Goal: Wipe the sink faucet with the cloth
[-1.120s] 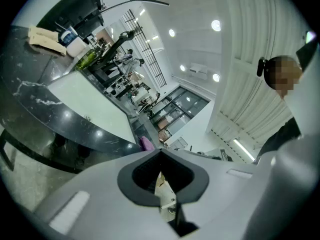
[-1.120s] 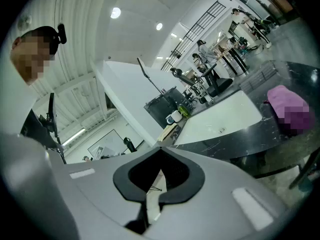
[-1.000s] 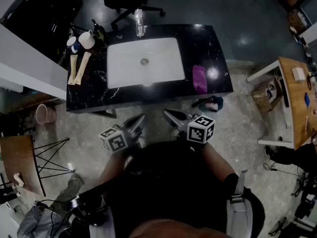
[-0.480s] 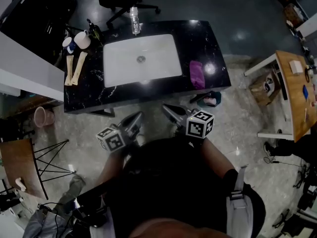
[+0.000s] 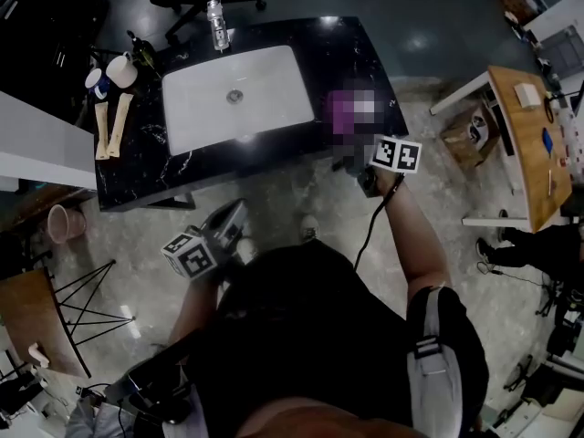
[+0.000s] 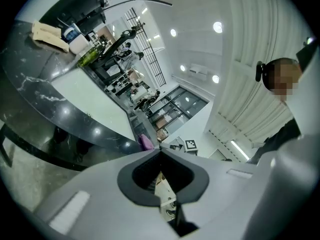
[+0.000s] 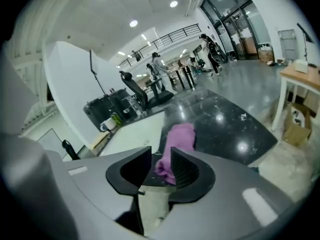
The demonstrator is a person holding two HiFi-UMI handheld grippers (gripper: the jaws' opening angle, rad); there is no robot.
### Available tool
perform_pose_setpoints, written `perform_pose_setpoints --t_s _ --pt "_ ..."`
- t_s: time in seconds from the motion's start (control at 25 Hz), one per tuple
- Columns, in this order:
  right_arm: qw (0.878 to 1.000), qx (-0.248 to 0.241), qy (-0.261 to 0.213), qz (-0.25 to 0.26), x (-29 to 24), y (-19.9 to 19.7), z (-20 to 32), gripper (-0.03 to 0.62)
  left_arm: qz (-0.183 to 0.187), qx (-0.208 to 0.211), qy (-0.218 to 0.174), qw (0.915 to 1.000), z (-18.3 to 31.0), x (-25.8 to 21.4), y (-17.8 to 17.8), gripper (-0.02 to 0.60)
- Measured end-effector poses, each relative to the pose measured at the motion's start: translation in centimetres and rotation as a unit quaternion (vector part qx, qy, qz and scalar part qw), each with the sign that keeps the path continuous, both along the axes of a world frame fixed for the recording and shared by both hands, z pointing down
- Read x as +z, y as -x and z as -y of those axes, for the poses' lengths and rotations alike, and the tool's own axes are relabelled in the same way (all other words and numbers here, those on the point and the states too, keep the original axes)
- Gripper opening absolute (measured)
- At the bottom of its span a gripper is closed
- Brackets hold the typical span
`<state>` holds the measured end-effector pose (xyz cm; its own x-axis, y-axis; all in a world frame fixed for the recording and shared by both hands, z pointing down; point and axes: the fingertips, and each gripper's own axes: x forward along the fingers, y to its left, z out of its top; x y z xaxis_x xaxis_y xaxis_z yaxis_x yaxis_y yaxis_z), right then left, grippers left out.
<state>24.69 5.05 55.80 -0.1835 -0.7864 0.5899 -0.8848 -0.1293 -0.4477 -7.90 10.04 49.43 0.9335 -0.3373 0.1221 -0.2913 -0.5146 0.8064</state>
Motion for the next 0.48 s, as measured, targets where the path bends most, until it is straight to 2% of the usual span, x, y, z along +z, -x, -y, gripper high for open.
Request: perform_pose_setpoints --t_s 0.08,0.16,0.32,0.48 --pt "0.998 0.001 0.052 -0.022 1.8 -3.0 1.0 0.143 -0.002 0.002 0.003 1.0 -0.2 0.1 0.2 0.0" --pt "0.995 -0.011 0.096 -0.026 3.2 -4.2 2.1 0.164 -0.003 0.002 0.007 1.0 -0.4 0.3 0.4 0.0" --pt "0.988 -0.04 0.146 -0.009 4.9 -3.4 4.2 0.223 -0.002 -0.008 0.013 0.9999 -0.2 0.7 1.7 0.0" --pt "0.981 -0.039 0.185 -0.046 6.9 -3.3 4.6 0.222 0.002 -0.021 0.022 0.9995 -0.1 1.3 3.5 0.0"
